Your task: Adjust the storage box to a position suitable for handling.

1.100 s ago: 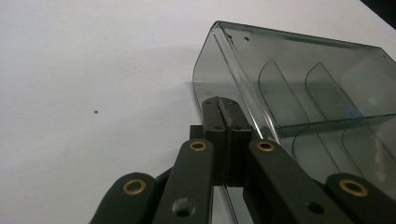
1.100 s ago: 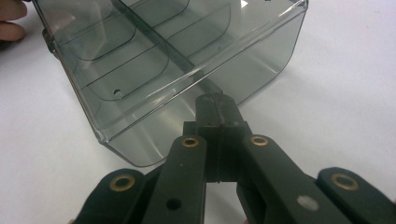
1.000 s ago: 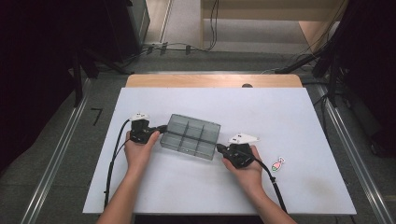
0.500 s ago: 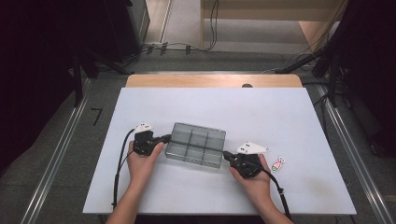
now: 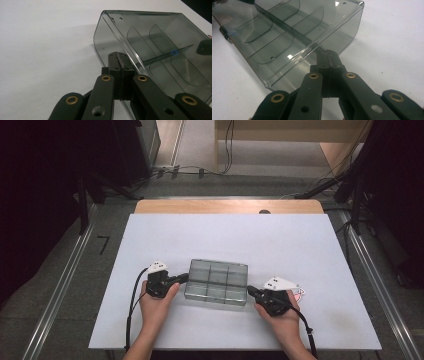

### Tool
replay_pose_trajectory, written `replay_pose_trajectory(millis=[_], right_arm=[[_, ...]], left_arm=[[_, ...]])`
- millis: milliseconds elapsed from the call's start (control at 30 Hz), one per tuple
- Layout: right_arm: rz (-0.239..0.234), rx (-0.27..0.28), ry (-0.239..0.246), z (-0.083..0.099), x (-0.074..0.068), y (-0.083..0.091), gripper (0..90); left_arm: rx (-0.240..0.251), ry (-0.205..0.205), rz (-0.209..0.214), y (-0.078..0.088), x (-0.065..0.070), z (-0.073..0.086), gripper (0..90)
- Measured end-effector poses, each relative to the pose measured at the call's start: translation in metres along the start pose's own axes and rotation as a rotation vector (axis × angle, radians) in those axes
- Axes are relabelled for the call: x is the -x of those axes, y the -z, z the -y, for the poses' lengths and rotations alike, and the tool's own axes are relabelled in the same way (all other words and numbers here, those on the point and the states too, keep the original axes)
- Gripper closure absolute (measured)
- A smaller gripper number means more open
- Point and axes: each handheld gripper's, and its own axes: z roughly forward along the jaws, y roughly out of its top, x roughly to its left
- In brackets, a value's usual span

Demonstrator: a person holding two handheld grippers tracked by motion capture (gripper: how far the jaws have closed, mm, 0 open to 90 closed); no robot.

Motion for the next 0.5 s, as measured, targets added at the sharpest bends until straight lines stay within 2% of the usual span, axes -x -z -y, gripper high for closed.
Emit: replay_pose_trajectory(millis=[267,500], right_arm=[[0.003,-0.004,-0.015,0.005,0.011,0.009,87.9],[0.022,-0.001,-0.036,0.008,0.022,0.016,87.9]], left_arm=[[0.005,-0.001,0.037,0.001,0.016,0.008,89.8],[-0.001,-0.024,0.059,-0.003,0.029,0.012,89.8]])
